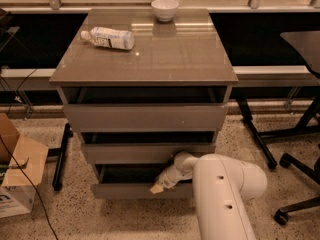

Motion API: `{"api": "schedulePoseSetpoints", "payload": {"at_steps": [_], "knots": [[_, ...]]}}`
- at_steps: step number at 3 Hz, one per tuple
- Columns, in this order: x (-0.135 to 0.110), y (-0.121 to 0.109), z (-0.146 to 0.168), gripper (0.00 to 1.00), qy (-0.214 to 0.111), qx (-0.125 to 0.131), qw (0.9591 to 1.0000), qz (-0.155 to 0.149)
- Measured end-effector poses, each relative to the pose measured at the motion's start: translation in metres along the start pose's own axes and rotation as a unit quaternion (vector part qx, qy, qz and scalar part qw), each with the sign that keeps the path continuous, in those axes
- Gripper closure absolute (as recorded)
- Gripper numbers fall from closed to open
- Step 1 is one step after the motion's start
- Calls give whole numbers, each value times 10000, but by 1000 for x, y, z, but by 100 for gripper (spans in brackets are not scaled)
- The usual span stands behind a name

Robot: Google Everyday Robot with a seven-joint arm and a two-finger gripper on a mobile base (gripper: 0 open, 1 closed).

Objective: Open bottom drawer

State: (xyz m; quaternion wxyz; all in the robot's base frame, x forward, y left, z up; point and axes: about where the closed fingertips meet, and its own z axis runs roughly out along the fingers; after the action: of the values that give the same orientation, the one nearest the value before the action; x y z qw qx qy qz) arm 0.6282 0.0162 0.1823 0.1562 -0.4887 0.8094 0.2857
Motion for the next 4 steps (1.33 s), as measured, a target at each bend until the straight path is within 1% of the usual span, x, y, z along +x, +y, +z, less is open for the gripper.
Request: {"api": "schedulePoseSetpoints", "payload": {"at_steps": [1,2,3,4], "knots": [[0,0,0,93,11,-7,10000,-1],[2,2,0,92,18,-11,10000,-1],[28,26,7,69,370,-290,9989,76],[27,27,5,46,370,-290,9989,77]]}}
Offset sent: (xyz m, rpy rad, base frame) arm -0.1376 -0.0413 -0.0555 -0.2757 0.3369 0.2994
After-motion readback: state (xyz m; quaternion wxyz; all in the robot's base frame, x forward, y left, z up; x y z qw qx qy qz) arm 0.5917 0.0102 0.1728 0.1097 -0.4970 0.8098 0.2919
